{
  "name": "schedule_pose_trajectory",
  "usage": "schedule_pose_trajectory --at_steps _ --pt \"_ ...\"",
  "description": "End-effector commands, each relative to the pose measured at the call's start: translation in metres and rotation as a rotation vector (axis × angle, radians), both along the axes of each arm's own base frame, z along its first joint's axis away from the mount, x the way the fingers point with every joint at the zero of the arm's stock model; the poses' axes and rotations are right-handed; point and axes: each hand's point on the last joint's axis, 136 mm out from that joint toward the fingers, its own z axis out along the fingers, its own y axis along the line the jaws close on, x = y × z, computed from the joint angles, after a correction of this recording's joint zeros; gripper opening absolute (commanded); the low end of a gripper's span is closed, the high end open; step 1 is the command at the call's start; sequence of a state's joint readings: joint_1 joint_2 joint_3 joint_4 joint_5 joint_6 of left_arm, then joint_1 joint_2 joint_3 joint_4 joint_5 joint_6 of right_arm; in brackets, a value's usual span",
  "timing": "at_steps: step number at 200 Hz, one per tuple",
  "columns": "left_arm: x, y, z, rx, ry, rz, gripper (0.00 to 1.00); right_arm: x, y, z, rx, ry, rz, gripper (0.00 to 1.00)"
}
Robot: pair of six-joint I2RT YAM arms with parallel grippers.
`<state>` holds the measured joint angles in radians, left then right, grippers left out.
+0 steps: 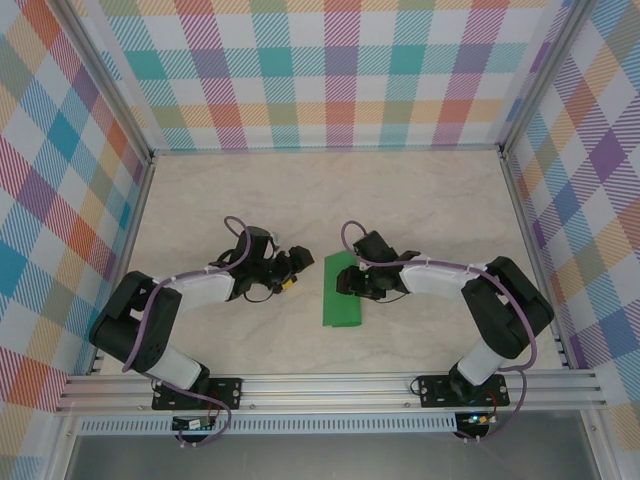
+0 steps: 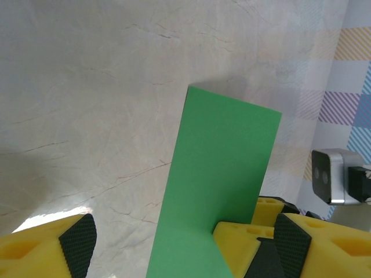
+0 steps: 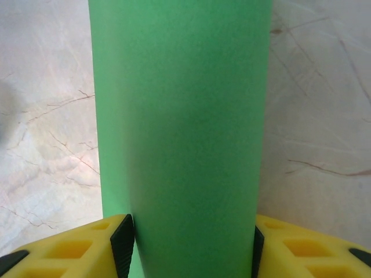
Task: Fold a paper plane with a square sheet of paper (pick it up from the middle)
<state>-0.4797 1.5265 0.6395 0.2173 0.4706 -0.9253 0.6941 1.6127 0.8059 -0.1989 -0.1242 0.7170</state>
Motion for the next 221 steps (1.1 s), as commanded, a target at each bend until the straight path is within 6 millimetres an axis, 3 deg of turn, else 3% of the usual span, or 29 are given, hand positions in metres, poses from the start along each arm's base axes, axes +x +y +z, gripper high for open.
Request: schedule_pose_trajectory --at_steps 1,62,98,127,221 --pt "0.007 -0.016 0.013 -0.044 -0.031 -0.019 0.8 -0.005 -0.005 -0.001 -0.022 0.025 0.015 0.54" --pt "0.005 -0.026 0.011 -0.038 -0.042 -0.037 0.74 -0.002 -0.019 0.008 -0.101 0.009 -0.005 0.61" --pt "0.003 -0.033 0.011 -0.045 -0.032 -0.055 0.73 -0.005 -0.022 0.011 -0.106 0.019 -0.003 0.58" --pt "0.004 -0.041 0.013 -0.05 -0.034 -0.074 0.71 -0.008 -0.027 0.006 -0.117 0.047 -0.023 0.51" --pt "0.005 -0.063 0.004 -0.022 -0.053 -0.118 0.67 -0.009 -0.04 -0.011 -0.163 0.124 -0.069 0.52"
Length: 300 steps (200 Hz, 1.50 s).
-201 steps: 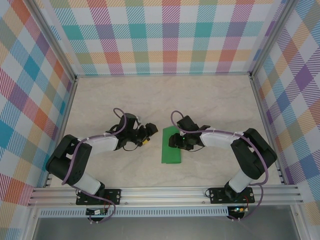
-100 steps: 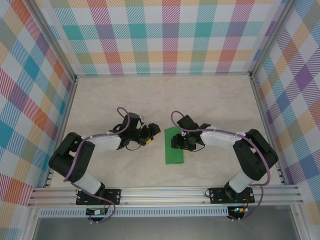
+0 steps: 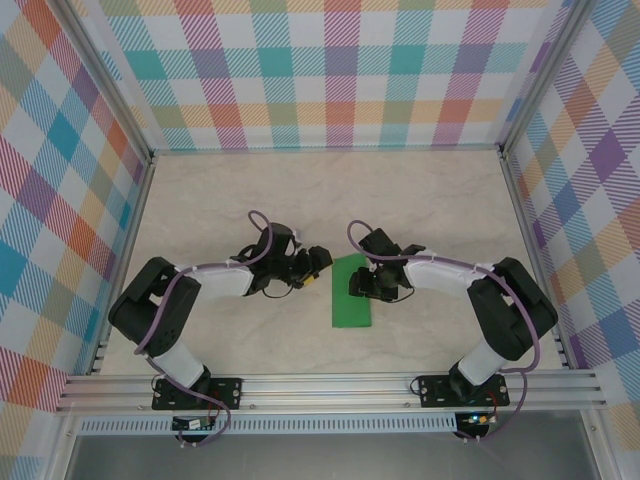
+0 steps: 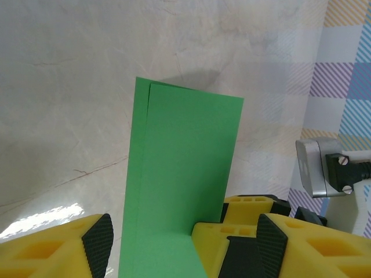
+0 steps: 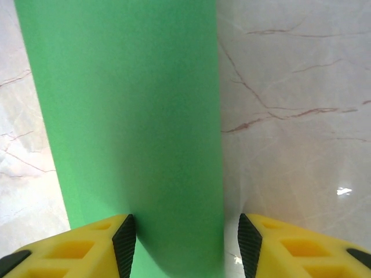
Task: Fold a paper plane with a square sheet of paper (pick it up from the middle)
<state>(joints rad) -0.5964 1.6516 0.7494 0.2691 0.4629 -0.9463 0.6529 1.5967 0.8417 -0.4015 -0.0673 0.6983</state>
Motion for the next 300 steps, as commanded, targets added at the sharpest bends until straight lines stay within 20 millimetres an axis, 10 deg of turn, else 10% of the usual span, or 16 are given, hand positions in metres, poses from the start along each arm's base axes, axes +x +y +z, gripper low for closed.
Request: schedule_pose_trajectory --at_steps 1,300 --pt "0.004 -0.01 0.002 -0.002 -0.035 -0.019 0.67 -0.001 -0.003 -0.006 -0.025 0.046 -0.025 0.53" --pt "0.013 -0.011 -0.015 0.041 -0.004 0.005 0.48 -0.036 -0.001 -0.088 -0.188 0.221 0.074 0.64"
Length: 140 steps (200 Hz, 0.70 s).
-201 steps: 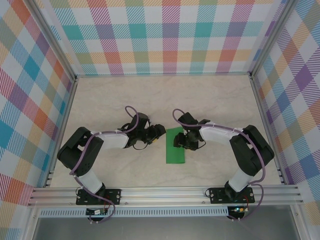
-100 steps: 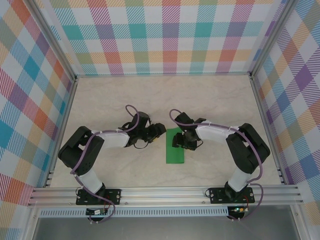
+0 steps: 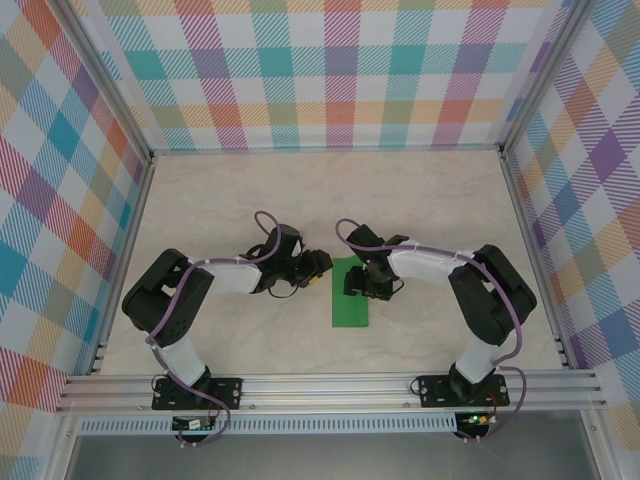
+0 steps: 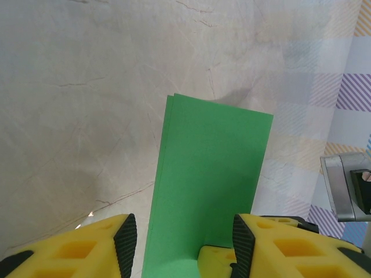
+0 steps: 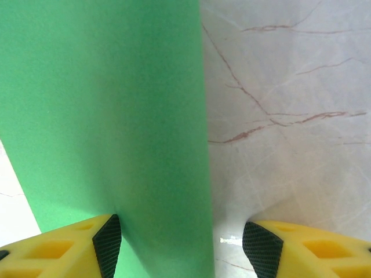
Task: Fold a paper plane with a square sheet of paper (pick it up from the middle)
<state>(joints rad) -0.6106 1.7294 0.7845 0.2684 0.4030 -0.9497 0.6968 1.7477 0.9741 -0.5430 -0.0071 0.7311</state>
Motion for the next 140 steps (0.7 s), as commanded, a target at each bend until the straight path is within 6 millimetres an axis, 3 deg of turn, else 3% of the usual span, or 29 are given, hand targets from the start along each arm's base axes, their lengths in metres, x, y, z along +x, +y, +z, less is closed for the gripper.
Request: schedule_pose_trajectory --at_steps 1,99,140 --pt "0.004 -0.009 0.006 -0.017 -0.019 -0.029 0.48 -0.033 -0.004 -0.069 -0.043 0.13 0.07 0.64" --pt "0.003 -0.009 0.003 -0.012 -0.008 -0.034 0.46 -0.032 -0.002 -0.071 -0.055 0.146 0.039 0.66" --pt "-0.001 -0.019 0.004 -0.052 0.001 -0.08 0.44 -0.034 -0.002 -0.074 -0.059 0.167 0.025 0.67"
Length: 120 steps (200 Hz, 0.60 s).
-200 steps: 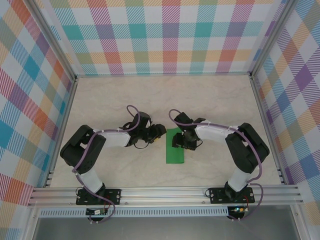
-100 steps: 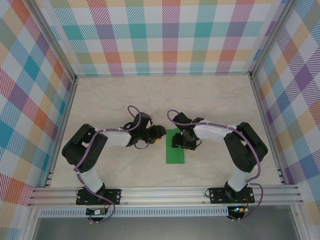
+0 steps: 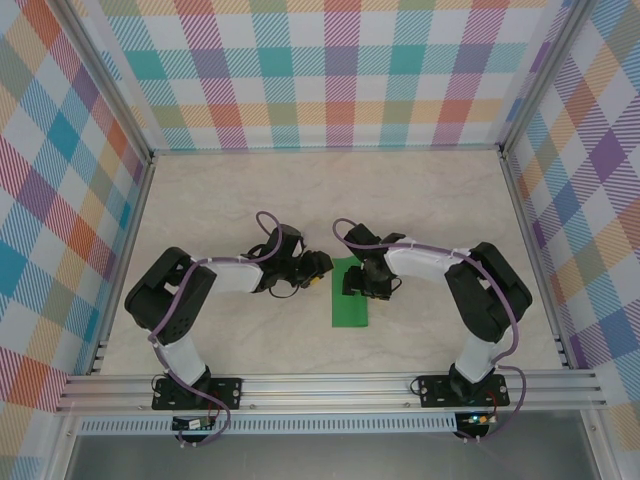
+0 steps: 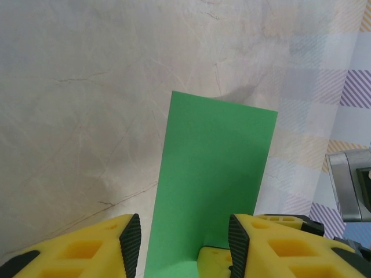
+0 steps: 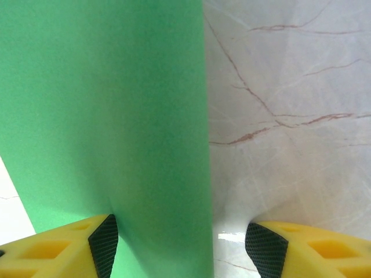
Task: Fold a paper plane with a square sheet of paper (pick it up from the middle)
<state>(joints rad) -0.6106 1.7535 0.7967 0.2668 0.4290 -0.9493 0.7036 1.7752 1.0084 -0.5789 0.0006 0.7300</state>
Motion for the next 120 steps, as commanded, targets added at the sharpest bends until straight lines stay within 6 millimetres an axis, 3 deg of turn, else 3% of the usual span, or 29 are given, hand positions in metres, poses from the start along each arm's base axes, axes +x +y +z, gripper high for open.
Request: schedule_pose_trajectory --at_steps 1,77,120 --pt "0.0 -0.015 0.008 -0.048 -0.019 -0.063 0.44 -0.034 -0.003 -0.073 -0.034 0.151 0.017 0.67" --pt "-0.002 -0.025 0.007 -0.08 -0.003 -0.112 0.31 -0.036 -0.004 -0.076 -0.038 0.16 0.018 0.67" --pt "-0.003 -0.027 0.004 -0.078 0.009 -0.124 0.28 -0.037 -0.005 -0.078 -0.047 0.172 0.009 0.67"
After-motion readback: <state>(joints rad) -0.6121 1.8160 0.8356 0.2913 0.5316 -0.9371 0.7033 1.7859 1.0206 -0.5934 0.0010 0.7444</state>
